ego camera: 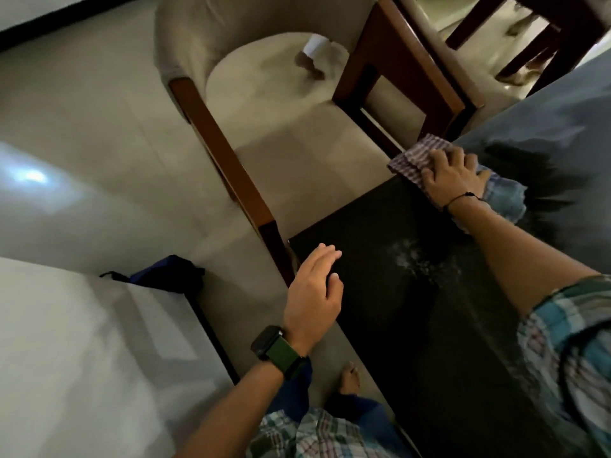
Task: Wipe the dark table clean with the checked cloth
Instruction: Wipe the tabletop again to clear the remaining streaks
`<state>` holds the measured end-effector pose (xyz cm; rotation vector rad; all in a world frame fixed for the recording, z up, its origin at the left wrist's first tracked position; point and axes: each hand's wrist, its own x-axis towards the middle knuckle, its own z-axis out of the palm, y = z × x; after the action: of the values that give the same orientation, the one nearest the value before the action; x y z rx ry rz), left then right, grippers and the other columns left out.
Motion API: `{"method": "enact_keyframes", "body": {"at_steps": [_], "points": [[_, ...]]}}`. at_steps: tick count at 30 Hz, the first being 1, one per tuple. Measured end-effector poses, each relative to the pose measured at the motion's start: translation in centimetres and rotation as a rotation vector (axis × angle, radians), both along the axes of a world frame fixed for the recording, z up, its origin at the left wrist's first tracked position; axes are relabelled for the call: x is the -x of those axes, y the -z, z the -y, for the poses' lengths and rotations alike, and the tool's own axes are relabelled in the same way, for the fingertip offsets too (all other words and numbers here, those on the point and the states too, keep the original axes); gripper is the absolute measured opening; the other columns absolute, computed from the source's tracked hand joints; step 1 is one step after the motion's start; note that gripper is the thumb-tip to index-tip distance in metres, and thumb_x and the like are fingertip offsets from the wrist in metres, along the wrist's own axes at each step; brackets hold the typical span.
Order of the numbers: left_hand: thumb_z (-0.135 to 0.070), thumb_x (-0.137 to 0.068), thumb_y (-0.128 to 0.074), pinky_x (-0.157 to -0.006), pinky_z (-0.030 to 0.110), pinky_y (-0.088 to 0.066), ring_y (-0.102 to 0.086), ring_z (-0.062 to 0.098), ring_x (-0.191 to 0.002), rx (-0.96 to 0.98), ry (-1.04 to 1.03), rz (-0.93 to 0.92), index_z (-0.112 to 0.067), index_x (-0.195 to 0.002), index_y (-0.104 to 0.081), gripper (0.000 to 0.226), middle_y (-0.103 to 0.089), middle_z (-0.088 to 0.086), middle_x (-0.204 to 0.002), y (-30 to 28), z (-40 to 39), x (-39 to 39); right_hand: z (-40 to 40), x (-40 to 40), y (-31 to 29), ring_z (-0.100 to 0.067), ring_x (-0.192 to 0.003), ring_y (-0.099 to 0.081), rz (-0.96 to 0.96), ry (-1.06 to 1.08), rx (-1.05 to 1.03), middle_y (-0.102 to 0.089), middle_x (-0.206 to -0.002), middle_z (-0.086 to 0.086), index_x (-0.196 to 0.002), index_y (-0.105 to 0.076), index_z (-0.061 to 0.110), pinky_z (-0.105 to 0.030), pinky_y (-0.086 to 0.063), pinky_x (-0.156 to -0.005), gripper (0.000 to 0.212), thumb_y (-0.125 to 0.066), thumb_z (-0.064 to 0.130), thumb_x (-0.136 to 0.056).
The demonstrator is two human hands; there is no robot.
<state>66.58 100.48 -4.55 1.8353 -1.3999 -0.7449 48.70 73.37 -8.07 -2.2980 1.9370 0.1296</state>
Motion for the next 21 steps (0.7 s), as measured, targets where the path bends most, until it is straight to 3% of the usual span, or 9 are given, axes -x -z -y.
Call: {"method": "enact_keyframes", "body": {"at_steps": [3,6,9,12,14,16,19,21], "points": [[-0.008,-0.091,-0.045,-0.096,-0.007,-0.011,-0.023,-0.002,-0.128,0.004,0.033,0.013,-0.014,-0.129,-0.044,0.039,-0.043,0.002,-0.139,-0.1,0.3,0.2,0.2,0.8,-0.4,-0.038,-0.121,-0.033,-0.054,-0.048,0.052,-0.038,-0.132,-0.018,-0.128,-0.041,0.014,-0.058,-0.029,-0.098,0.051,-0.043,0.050,-0.091],[-0.008,-0.091,-0.044,-0.097,-0.007,-0.010,-0.023,-0.002,-0.128,0.024,0.052,-0.002,-0.014,-0.128,-0.045,0.038,-0.043,0.001,-0.139,0.0,0.8,0.4,-2.4,0.5,0.9,-0.038,-0.131,-0.025,0.073,-0.027,0.053,-0.032,-0.141,-0.016,-0.126,-0.041,0.013,-0.059,-0.017,-0.108,0.050,-0.038,0.049,-0.091],[-0.006,-0.090,-0.045,-0.098,-0.006,-0.010,-0.027,0.001,-0.128,0.034,0.057,-0.003,-0.011,-0.127,-0.047,0.037,-0.045,0.004,-0.138,0.1,1.6,0.8,-6.1,-1.0,1.7,-0.028,-0.144,-0.005,0.100,-0.080,-0.004,-0.016,-0.155,-0.008,-0.132,-0.039,0.016,-0.058,0.002,-0.112,0.045,-0.038,0.042,-0.095],[-0.009,-0.089,-0.044,-0.101,0.002,-0.016,-0.031,0.005,-0.126,0.045,0.062,0.013,-0.008,-0.124,-0.051,0.035,-0.048,0.008,-0.135,-0.4,2.8,1.8,-10.9,-1.9,1.9,-0.022,-0.145,0.010,0.049,-0.136,-0.059,0.001,-0.160,0.001,-0.146,-0.025,0.020,-0.057,0.009,-0.111,0.055,-0.031,0.043,-0.097],[-0.014,-0.088,-0.041,-0.100,0.007,-0.020,-0.033,0.006,-0.125,0.063,0.082,0.005,-0.007,-0.123,-0.051,0.037,-0.049,0.008,-0.134,-0.9,3.6,2.3,-15.2,-2.8,2.1,-0.022,-0.145,0.014,0.053,-0.184,-0.106,0.002,-0.160,0.002,-0.150,-0.016,0.025,-0.056,0.014,-0.110,0.061,-0.021,0.048,-0.094],[-0.010,-0.089,-0.044,-0.101,0.009,-0.022,-0.036,0.010,-0.127,0.064,0.110,0.009,-0.007,-0.124,-0.050,0.035,-0.049,0.009,-0.135,-1.2,4.4,2.6,-19.9,-3.1,2.2,-0.025,-0.145,0.008,0.058,-0.226,-0.096,-0.011,-0.159,0.000,-0.149,-0.017,0.026,-0.056,0.012,-0.109,0.064,-0.017,0.051,-0.090],[-0.007,-0.090,-0.045,-0.101,0.011,-0.021,-0.035,0.012,-0.130,0.036,0.115,0.015,-0.010,-0.125,-0.048,0.036,-0.047,0.007,-0.136,-1.1,5.3,2.9,-25.6,-2.2,2.3,-0.030,-0.140,-0.022,0.065,-0.274,-0.044,-0.041,-0.147,-0.002,-0.141,-0.036,0.026,-0.058,-0.012,-0.107,0.058,-0.037,0.049,-0.087],[-0.007,-0.090,-0.045,-0.099,0.007,-0.020,-0.036,0.012,-0.130,0.037,0.112,0.013,-0.011,-0.125,-0.049,0.035,-0.048,0.006,-0.136,-1.0,6.0,3.2,-27.0,-1.4,2.1,-0.030,-0.129,-0.035,0.072,-0.328,-0.031,-0.051,-0.136,-0.002,-0.132,-0.044,0.029,-0.057,-0.021,-0.102,0.054,-0.041,0.052,-0.084]]}}
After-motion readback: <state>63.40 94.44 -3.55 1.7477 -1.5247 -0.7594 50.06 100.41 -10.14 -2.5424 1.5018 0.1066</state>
